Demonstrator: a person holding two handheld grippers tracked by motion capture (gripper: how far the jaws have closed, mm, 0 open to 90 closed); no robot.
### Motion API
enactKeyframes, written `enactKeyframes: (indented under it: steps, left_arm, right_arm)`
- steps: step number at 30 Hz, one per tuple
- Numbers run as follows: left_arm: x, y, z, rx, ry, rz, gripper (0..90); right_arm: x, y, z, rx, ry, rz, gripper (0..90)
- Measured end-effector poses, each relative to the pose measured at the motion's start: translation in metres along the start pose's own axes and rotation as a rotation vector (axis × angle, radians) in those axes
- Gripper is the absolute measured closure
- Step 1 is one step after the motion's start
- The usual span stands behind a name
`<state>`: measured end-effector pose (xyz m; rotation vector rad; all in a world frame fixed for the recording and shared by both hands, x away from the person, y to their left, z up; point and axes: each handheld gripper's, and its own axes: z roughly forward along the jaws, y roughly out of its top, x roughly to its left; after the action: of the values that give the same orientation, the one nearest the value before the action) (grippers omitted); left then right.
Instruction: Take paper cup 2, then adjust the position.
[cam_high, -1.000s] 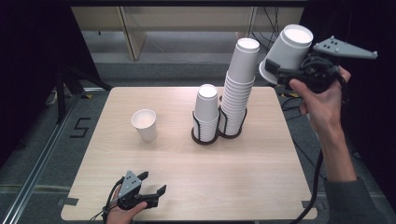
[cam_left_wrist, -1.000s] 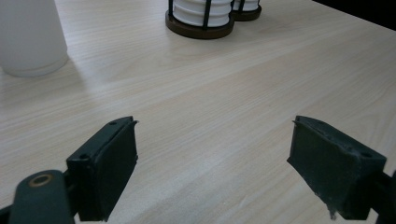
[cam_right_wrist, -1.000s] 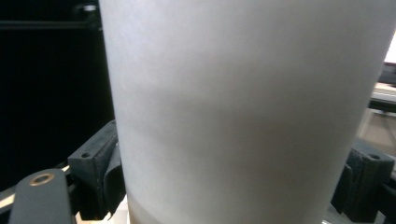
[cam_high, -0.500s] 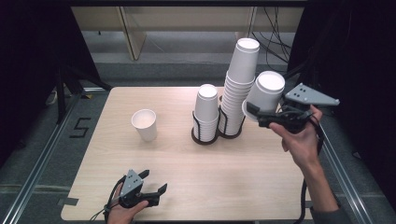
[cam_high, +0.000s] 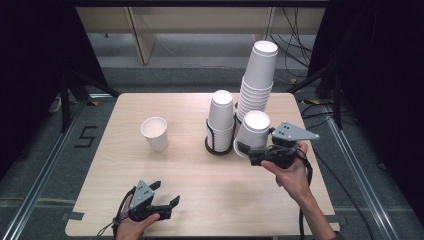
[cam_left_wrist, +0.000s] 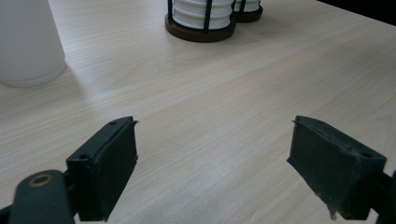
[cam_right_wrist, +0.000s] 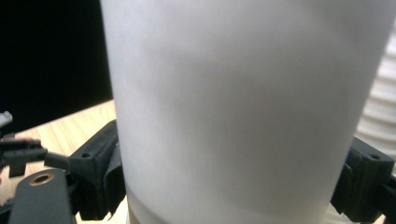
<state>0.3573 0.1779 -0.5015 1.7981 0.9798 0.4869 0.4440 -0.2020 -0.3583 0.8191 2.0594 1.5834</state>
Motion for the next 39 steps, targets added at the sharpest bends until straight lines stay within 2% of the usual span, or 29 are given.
enactKeyframes:
  steps: [2, 3, 4, 5, 6, 7, 9, 12, 15, 18, 19, 20, 23, 27, 30, 31, 32, 34, 35, 37, 38, 39]
  left_arm:
    - [0.001, 0.0, 0.0, -0.007, 0.0, 0.0, 14.6]
    - [0.001, 0.0, 0.0, -0.013, 0.001, -0.006, 14.6]
    - [0.002, 0.0, -0.001, -0.005, 0.0, 0.002, 14.6]
    - [0.002, 0.0, -0.001, -0.01, 0.002, -0.001, 14.5]
    - [0.002, 0.0, -0.002, -0.011, 0.005, -0.002, 14.5]
    - [0.002, 0.0, -0.001, -0.013, 0.004, -0.002, 14.6]
    - [0.002, 0.0, -0.001, -0.011, 0.003, 0.0, 14.6]
    - [0.001, 0.001, -0.001, -0.001, 0.009, 0.009, 14.6]
    - [0.0, 0.001, -0.001, -0.005, 0.006, 0.01, 14.6]
    - [0.0, 0.001, -0.001, -0.014, 0.004, 0.006, 14.6]
    - [0.0, 0.001, -0.001, -0.016, 0.004, 0.004, 14.6]
    - [0.0, 0.001, -0.001, -0.014, 0.003, 0.006, 14.6]
    - [0.0, 0.001, -0.001, -0.007, 0.005, 0.012, 14.5]
    - [-0.002, 0.002, 0.0, -0.011, -0.003, 0.017, 14.6]
    - [-0.002, 0.002, 0.001, -0.02, -0.013, 0.019, 14.5]
    - [-0.003, 0.002, 0.001, -0.026, -0.012, 0.014, 14.5]
    - [-0.004, 0.002, 0.0, -0.017, -0.007, 0.02, 14.6]
    - [-0.004, 0.002, 0.001, -0.022, -0.016, 0.021, 14.6]
    - [-0.005, 0.002, 0.001, -0.028, -0.026, 0.017, 14.6]
    - [-0.007, 0.003, 0.002, -0.054, -0.049, -0.003, 14.6]
    - [-0.009, 0.003, 0.003, -0.065, -0.063, -0.01, 14.5]
    - [-0.011, 0.004, 0.004, -0.08, -0.078, -0.012, 14.6]
  right_arm:
    - [0.002, -0.007, 0.005, 0.014, 0.015, 0.013, 14.8]
    - [0.002, -0.01, 0.008, 0.011, 0.018, 0.002, 14.8]
    - [0.004, -0.013, 0.01, 0.027, 0.026, 0.025, 14.7]
    - [0.005, -0.016, 0.013, 0.032, 0.027, 0.008, 14.7]
    - [0.008, -0.019, 0.016, 0.03, 0.038, 0.028, 14.8]
    - [0.007, -0.021, 0.018, 0.031, 0.039, 0.003, 14.7]
    - [0.012, -0.025, 0.021, 0.054, 0.051, 0.024, 14.8]
    - [0.015, -0.031, 0.027, 0.056, 0.067, -0.001, 14.7]
    - [0.021, -0.036, 0.032, 0.08, 0.1, 0.033, 14.7]
    - [0.027, -0.041, 0.037, 0.091, 0.101, 0.017, 14.7]
    - [0.029, -0.042, 0.039, 0.094, 0.113, 0.024, 14.7]
    - [0.03, -0.043, 0.041, 0.097, 0.121, 0.002, 14.7]
    - [0.034, -0.047, 0.044, 0.116, 0.137, 0.001, 14.7]
    - [0.038, -0.051, 0.047, 0.134, 0.136, -0.011, 14.7]
    - [0.043, -0.054, 0.048, 0.147, 0.151, 0.018, 14.7]
    - [0.042, -0.054, 0.05, 0.13, 0.157, -0.009, 14.7]
    - [0.045, -0.054, 0.05, 0.137, 0.157, 0.008, 14.7]
    - [0.049, -0.054, 0.051, 0.137, 0.173, 0.017, 14.7]
    - [0.049, -0.054, 0.052, 0.131, 0.169, -0.002, 14.7]
    - [0.053, -0.056, 0.056, 0.128, 0.199, 0.011, 14.7]
    - [0.055, -0.056, 0.055, 0.146, 0.185, 0.007, 14.7]
    - [0.057, -0.057, 0.058, 0.139, 0.209, 0.021, 14.7]
